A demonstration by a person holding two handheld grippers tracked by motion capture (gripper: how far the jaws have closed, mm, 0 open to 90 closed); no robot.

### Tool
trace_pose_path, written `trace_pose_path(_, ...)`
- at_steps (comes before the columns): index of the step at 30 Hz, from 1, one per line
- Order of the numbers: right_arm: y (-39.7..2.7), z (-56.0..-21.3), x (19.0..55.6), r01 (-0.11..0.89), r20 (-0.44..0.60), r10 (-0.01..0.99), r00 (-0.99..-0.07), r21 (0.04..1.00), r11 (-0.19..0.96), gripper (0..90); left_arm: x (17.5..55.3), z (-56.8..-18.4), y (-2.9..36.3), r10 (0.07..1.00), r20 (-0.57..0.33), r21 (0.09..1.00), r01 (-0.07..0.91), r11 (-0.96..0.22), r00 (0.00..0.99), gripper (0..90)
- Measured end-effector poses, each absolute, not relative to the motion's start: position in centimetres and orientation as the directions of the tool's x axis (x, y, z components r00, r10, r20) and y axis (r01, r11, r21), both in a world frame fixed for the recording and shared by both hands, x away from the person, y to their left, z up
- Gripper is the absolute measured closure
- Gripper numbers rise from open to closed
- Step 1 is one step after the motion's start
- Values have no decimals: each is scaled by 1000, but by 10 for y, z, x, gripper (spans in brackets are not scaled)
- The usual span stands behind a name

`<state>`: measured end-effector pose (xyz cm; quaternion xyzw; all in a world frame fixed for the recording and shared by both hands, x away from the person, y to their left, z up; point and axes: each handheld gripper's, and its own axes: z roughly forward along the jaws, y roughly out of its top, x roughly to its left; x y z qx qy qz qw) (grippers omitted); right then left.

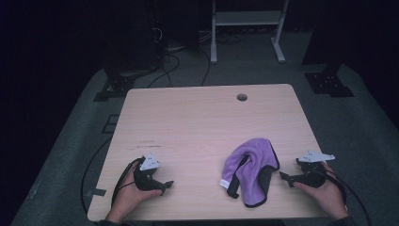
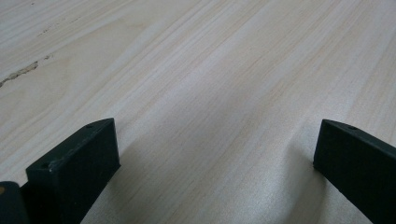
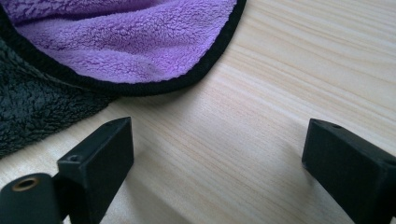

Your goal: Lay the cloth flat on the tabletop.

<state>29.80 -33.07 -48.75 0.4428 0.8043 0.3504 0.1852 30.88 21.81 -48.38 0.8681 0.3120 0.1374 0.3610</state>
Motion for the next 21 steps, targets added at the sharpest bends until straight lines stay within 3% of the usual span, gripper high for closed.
trace_pose_path(9,-331,-488,297,583,14,843,-538,729,360,89,309,-484,218,642,13,713,443,-544,767,0)
trace_pose_path(11,-332,-487,297,578,14,842,-539,734,358,142,309,-484,218,645,13,713,446,-542,764,0)
trace_pose_path(17,-332,-486,295,576,13,839,-544,733,362,149,309,-484,219,656,13,718,450,-531,754,2)
trace_pose_path(21,-332,-487,294,571,12,836,-548,736,363,148,309,-481,222,665,4,729,453,-512,747,127)
